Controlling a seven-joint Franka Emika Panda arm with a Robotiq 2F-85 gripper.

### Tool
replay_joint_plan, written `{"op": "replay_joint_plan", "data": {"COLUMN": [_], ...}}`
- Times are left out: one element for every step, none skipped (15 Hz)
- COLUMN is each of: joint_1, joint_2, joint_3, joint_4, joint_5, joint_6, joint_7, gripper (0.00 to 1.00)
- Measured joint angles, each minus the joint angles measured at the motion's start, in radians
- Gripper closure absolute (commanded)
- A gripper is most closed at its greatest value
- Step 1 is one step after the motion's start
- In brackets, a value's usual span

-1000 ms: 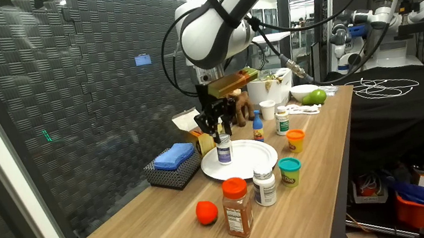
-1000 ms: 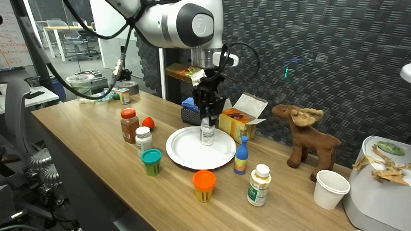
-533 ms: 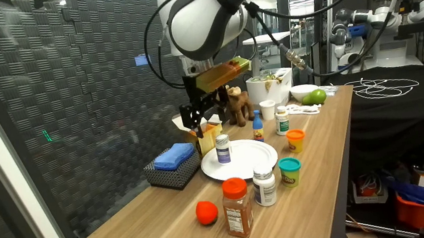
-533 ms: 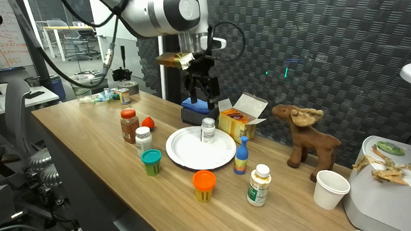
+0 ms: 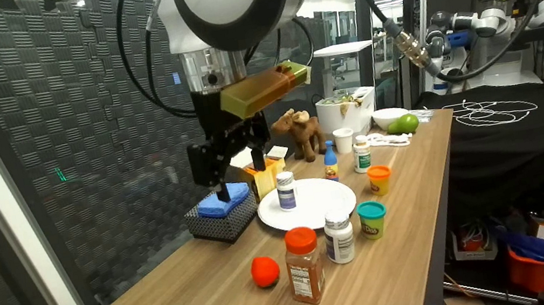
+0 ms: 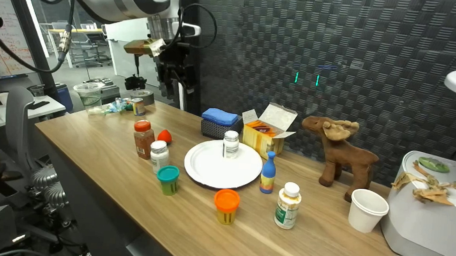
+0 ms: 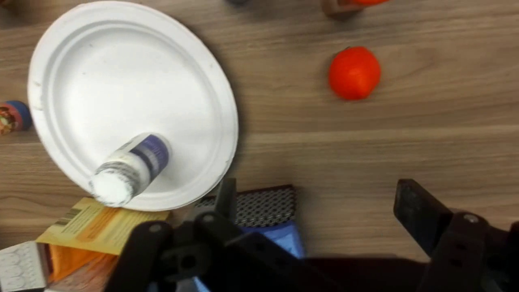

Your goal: Place the strawberry and containers on the white plate

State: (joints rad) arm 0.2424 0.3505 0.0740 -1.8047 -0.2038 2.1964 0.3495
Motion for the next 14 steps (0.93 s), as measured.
{"op": "replay_joint_plan", "data": {"joint_1": [0.007, 0.016, 0.022, 0.025, 0.025, 0.025, 0.025, 0.024, 0.021, 0.017, 0.011, 0.002, -0.007, -0.015], "joint_2": [0.004, 0.011, 0.023, 0.037, 0.054, 0.073, 0.09, 0.106, 0.121, 0.132, 0.14, 0.146, 0.15, 0.152], "joint_3": [0.014, 0.022, 0.029, 0.035, 0.041, 0.044, 0.044, 0.044, 0.045, 0.046, 0.05, 0.056, 0.062, 0.067], "joint_4": [-0.019, -0.034, -0.046, -0.055, -0.06, -0.062, -0.063, -0.062, -0.062, -0.061, -0.06, -0.059, -0.059, -0.059], "joint_5": [0.0, -0.002, -0.002, -0.001, 0.0, 0.0, 0.0, 0.0, 0.01, 0.025, 0.045, 0.068, 0.089, 0.107], "joint_6": [0.011, 0.022, 0.032, 0.037, 0.043, 0.048, 0.051, 0.054, 0.059, 0.063, 0.065, 0.065, 0.065, 0.064], "joint_7": [-0.002, -0.004, -0.012, -0.029, -0.05, -0.071, -0.092, -0.115, -0.143, -0.172, -0.204, -0.239, -0.271, -0.298], "gripper": [0.0, 0.0, 0.0, 0.0, 0.0, 0.0, 0.0, 0.0, 0.0, 0.0, 0.0, 0.0, 0.25, 0.28]}}
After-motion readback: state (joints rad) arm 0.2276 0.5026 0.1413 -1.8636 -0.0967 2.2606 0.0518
